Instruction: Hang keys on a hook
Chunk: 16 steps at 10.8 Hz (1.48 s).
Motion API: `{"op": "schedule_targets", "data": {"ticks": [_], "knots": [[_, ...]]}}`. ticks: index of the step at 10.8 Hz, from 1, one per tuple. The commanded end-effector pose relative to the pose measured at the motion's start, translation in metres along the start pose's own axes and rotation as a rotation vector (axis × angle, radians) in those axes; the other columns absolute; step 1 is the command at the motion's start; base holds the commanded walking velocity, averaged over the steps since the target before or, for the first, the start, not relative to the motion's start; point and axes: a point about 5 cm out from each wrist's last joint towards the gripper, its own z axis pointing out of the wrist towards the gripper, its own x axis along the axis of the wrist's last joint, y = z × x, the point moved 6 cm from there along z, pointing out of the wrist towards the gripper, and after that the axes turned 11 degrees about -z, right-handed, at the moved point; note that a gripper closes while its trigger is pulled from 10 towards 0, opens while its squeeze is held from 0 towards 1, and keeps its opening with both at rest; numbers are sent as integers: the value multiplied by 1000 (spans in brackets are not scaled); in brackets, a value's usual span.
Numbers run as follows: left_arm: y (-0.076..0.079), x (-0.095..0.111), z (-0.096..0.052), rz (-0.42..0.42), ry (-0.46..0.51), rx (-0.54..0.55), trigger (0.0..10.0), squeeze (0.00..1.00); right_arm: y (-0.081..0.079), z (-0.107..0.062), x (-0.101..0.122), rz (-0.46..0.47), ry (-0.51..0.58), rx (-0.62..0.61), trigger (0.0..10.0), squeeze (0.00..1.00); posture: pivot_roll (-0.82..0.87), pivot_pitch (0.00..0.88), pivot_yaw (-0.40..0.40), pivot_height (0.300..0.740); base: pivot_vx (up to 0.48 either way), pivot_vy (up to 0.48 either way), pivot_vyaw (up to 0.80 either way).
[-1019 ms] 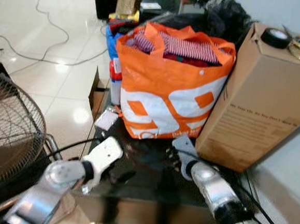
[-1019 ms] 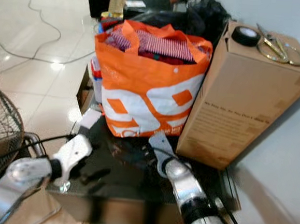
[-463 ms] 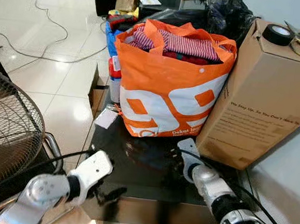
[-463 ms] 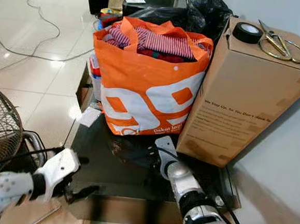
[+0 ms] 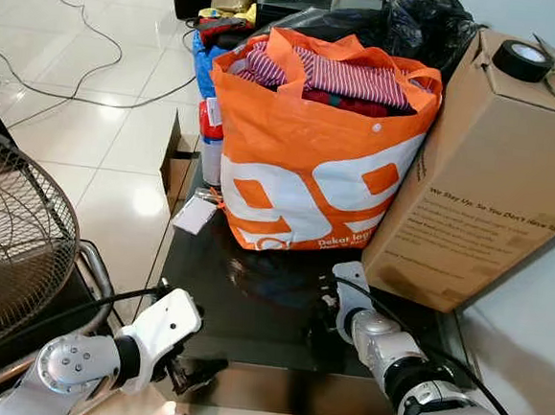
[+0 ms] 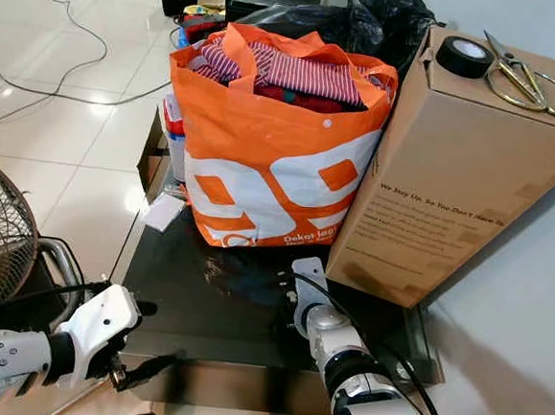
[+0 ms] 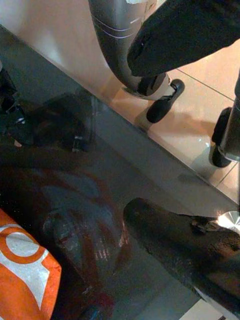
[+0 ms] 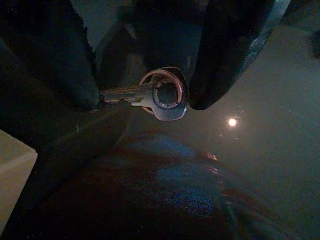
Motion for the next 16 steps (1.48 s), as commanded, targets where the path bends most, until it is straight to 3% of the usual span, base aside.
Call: {"op": "schedule_targets", "data": {"ticks": [1,2,4,5,6,7,8,14,16], "knots": [[-1,5,-3,7,14,12,10000,0,-7,0,-18,28,-63,25,8314,0,4,103,-63,740,0,0,0],[-2,5,-2,6,13,11,10000,0,-9,0,-23,39,-88,41,0,0,0,96,-62,740,0,0,0],[-2,7,1,7,15,9,10000,0,-11,-2,-32,14,-128,75,0,0,-3,90,-62,740,0,0,0],[-3,8,2,7,19,10,10000,0,-6,-3,-37,-45,-153,71,0,0,-7,85,-64,740,0,0,0],[-2,9,4,7,22,9,10000,0,4,-4,-37,-47,-151,47,0,0,-12,76,-66,740,0,0,0],[-2,9,5,7,25,10,10000,0,2,-5,-37,-39,-147,66,0,0,-15,72,-68,740,0,0,0],[-2,10,7,10,29,9,10000,0,-7,-8,-34,-25,-111,133,0,0,-20,64,-68,740,0,0,0],[-5,11,11,17,37,13,10000,0,1,-26,-9,12,-9,153,0,0,-24,47,-67,740,0,0,0],[-5,11,11,19,37,9,10000,0,-3,-36,-1,36,47,203,0,0,-25,46,-64,740,0,0,0]]}}
